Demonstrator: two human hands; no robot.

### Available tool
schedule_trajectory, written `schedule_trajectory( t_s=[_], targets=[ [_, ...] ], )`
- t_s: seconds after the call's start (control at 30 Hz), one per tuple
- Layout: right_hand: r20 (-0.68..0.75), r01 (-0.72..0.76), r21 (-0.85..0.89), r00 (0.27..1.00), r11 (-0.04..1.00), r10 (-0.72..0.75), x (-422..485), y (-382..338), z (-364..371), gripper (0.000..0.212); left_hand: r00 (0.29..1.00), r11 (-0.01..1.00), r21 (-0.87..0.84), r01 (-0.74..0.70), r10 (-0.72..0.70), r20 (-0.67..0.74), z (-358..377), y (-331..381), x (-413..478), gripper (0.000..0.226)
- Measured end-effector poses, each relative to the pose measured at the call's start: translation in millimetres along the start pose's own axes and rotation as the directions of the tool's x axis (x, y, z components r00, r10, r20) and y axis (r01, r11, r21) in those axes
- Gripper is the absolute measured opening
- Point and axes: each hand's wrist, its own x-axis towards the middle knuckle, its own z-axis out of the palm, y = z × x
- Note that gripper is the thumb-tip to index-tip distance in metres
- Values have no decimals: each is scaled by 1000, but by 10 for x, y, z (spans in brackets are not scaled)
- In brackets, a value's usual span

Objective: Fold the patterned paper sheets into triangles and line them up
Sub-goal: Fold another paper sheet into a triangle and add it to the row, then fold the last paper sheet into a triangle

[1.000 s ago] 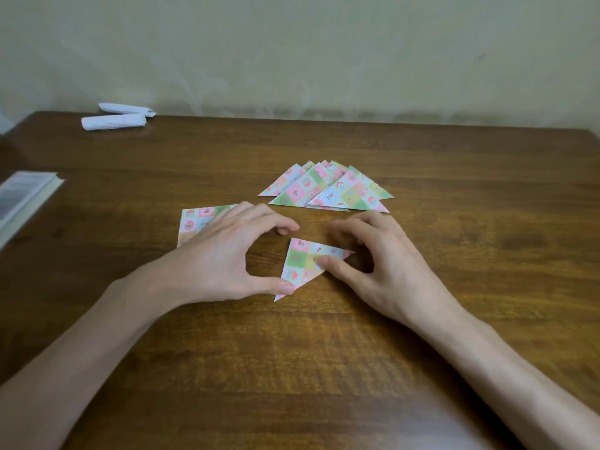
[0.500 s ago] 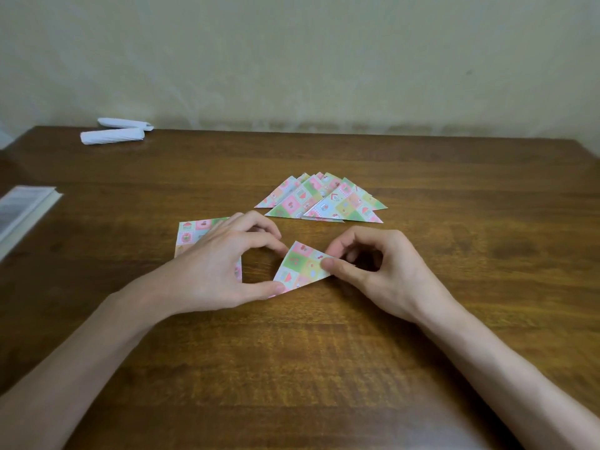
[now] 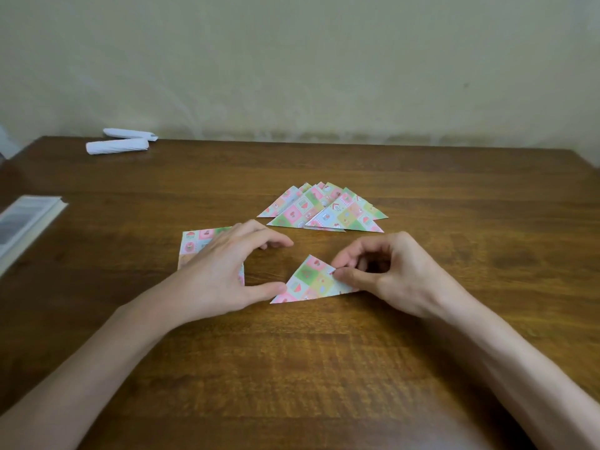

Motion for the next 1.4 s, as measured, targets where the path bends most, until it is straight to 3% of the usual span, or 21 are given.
schedule_trajectory(
  t_s=[0.13,0.27,0.33,0.43,0.5,0.6,0.73,0.83,1.03,1.13,1.2,1.27,1.33,1.4],
  targets=[
    [-39,24,62,999,998,-22,93,-55,-63,7,993,999,-51,1,-7,-117,11,3,5,60],
    [-204,8,226,978,974,39,273,-69,-40,3,942,988,-82,131,-150,-299,-91,-50,49,62],
    [-277,-5,208,959,978,64,404,-48,16,3,948,975,-25,222,-222,-227,-222,-150,59,73],
    [-347,-7,32,938,999,17,559,7,100,6,936,933,79,352,-353,-2,-460,-298,33,108],
    [-387,16,-80,921,997,-46,573,2,139,8,918,915,123,384,-393,52,-563,-378,19,118],
    [-425,50,-224,894,973,-144,535,-6,190,12,896,894,136,427,-438,67,-612,-423,27,112],
    [-443,98,-293,867,951,-226,499,-13,270,12,885,884,181,432,-454,106,-625,-409,28,89],
    [-420,142,-282,871,949,-255,465,-44,331,12,880,886,158,436,-456,133,-634,-374,10,77],
    [-288,231,-332,898,914,-331,411,-110,518,10,870,858,259,444,-482,103,-635,-307,8,102],
    [-241,251,-327,910,911,-338,414,-130,579,12,879,851,315,420,-468,94,-644,-238,-10,86],
    [-221,253,-244,925,936,-308,411,-129,609,15,917,886,316,339,-387,102,-628,-153,-34,60],
    [-149,245,-118,954,962,-261,380,-141,628,30,956,947,174,269,-284,67,-588,-46,-48,46],
    [-18,238,2,971,971,-238,329,-180,644,50,982,980,-70,186,-187,2,-513,58,-70,48],
    [63,278,105,956,955,-285,292,-212,634,48,993,971,-231,61,-82,-81,-421,150,-80,52]
  ],
)
